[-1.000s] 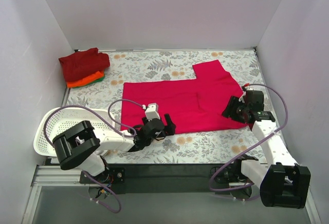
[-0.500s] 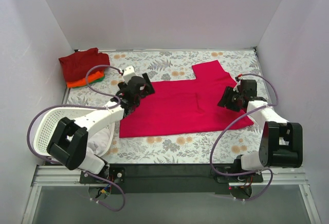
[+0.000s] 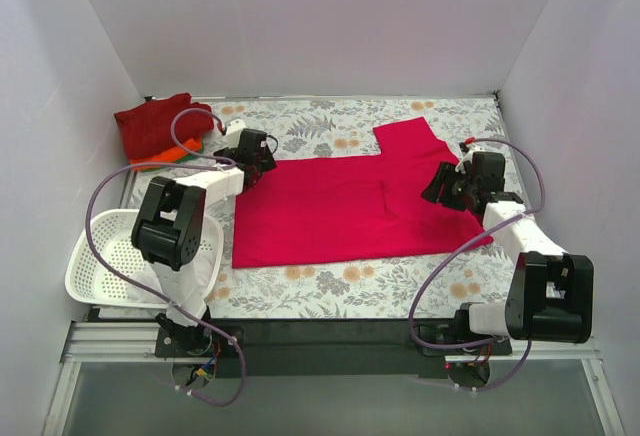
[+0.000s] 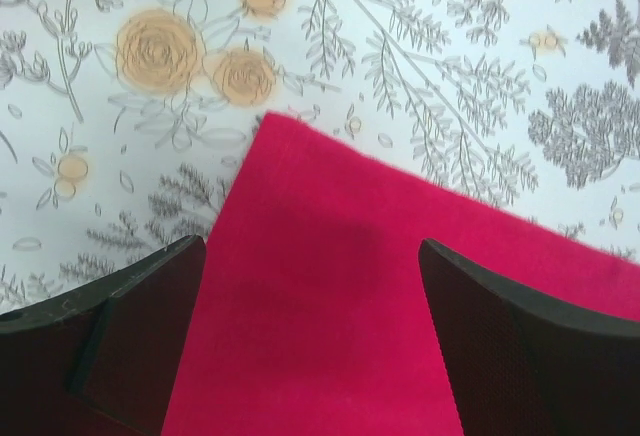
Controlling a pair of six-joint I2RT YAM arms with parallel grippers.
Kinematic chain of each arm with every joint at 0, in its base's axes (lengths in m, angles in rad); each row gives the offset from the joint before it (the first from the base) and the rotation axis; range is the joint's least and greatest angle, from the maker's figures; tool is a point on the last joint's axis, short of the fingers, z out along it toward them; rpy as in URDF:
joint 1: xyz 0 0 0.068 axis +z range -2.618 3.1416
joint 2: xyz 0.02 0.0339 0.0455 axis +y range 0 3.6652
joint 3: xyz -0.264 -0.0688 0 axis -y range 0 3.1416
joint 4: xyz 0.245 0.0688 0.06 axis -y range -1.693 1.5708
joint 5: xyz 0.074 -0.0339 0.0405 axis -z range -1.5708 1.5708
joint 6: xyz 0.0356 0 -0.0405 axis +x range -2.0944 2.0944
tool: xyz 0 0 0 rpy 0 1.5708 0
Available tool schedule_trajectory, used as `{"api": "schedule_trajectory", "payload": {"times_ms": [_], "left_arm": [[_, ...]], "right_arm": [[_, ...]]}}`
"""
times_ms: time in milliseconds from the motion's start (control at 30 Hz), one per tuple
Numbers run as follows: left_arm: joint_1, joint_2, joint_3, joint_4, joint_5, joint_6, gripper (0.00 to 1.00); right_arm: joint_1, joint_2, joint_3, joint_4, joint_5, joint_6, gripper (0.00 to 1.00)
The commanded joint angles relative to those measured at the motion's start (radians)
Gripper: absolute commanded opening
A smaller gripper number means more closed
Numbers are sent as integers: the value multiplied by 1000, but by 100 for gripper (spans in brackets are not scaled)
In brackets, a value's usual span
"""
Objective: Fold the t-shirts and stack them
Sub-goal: Fold the tshirt
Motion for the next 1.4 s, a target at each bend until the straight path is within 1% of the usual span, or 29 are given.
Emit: {"api": "schedule_trajectory", "payload": {"times_ms": [0,133,200,400,433,500,733,867,967,1000,1100,1167,1267,1300,1333,1367], "left_arm": [[16,12,74,56,-39,39,80],[33,78,141,48,-50,58,79],[39,105,167,39,-54,65,76],[62,128,163,28,-51,58,73],[69,132,167,28,-41,58,70],[84,148,174,28,-31,56,69],[102,197,192,36,-13,72,66],[104,209,194,39,-2,72,61],[104,215,195,41,-4,73,52],[104,214,197,42,-2,73,45],[105,204,186,41,3,75,34],[104,197,180,39,3,73,33],[105,188,172,39,7,72,26],[104,186,172,39,9,73,22],[105,186,174,37,13,73,14],[104,189,177,39,16,75,4]], "right_arm": [[-5,-39,-19,37,-39,-21,49],[-5,-45,-28,37,-52,-26,49],[-5,-44,-30,37,-55,-29,49],[-5,-28,-28,39,-66,-31,49],[-5,-28,-28,39,-67,-31,49],[-5,-30,-33,39,-69,-32,49],[-5,-47,-42,37,-66,-35,49],[-5,-51,-45,39,-61,-37,49],[-5,-54,-48,37,-61,-37,49],[-5,-55,-48,37,-61,-37,49],[-5,-59,-50,37,-62,-37,49],[-5,-65,-51,37,-61,-38,49],[-5,-67,-50,37,-61,-37,49],[-5,-67,-46,39,-61,-37,49],[-5,-61,-43,37,-61,-37,49],[-5,-50,-22,37,-62,-32,49]]}}
